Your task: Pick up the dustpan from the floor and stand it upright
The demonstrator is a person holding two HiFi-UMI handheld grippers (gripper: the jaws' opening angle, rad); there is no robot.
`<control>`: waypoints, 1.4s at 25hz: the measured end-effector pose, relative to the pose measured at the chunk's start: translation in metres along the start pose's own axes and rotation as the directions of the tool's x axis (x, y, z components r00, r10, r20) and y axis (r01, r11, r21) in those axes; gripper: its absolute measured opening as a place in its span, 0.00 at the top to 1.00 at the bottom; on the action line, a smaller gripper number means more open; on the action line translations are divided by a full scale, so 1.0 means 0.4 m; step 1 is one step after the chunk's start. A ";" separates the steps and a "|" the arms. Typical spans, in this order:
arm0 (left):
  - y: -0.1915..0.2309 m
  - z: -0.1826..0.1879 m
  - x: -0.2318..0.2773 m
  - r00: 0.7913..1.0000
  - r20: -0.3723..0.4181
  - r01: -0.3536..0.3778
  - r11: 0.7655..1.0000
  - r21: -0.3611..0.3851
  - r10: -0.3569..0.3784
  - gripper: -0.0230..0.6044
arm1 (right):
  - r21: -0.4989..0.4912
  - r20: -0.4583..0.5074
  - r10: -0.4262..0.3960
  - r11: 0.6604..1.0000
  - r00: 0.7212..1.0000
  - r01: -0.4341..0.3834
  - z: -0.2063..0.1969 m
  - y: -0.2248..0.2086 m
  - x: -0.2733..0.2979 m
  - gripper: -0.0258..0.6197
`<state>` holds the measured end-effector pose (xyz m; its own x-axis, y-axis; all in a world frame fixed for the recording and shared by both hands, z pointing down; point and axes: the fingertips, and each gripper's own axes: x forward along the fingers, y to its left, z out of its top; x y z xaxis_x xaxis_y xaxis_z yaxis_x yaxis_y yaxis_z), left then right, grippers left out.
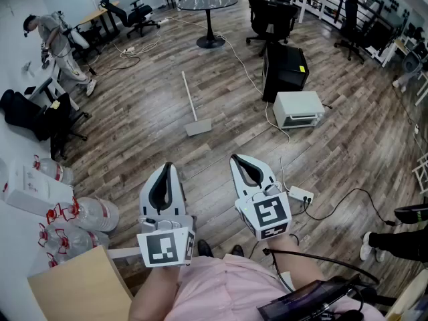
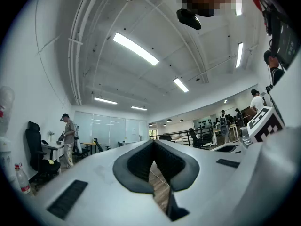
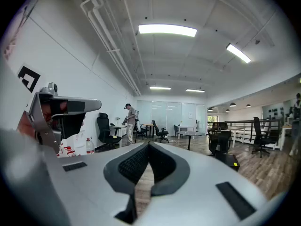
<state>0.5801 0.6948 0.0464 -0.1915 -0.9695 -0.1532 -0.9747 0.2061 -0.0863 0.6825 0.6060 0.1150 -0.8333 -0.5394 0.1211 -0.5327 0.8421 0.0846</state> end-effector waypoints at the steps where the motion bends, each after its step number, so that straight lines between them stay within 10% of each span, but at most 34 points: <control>1: -0.003 -0.002 -0.001 1.000 0.000 0.000 1.000 0.000 0.000 0.95 | 0.000 0.000 0.002 1.000 1.000 -0.002 -0.002 -0.001 -0.002 0.96; 15: 0.020 -0.070 0.011 0.998 -0.037 -0.060 0.998 -0.015 0.060 0.95 | 0.028 0.007 0.040 0.999 0.999 -0.040 -0.044 -0.020 0.049 0.90; 35: 0.528 -0.202 0.480 0.999 -0.012 -0.043 0.998 -0.049 0.043 0.95 | 0.001 -0.013 -0.019 1.000 1.000 0.019 0.025 -0.046 0.716 0.91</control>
<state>0.3283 0.5415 0.0781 -0.2341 -0.9613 -0.1453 -0.9700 0.2410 -0.0311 0.4522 0.4362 0.1380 -0.8212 -0.5549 0.1328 -0.5482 0.8319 0.0860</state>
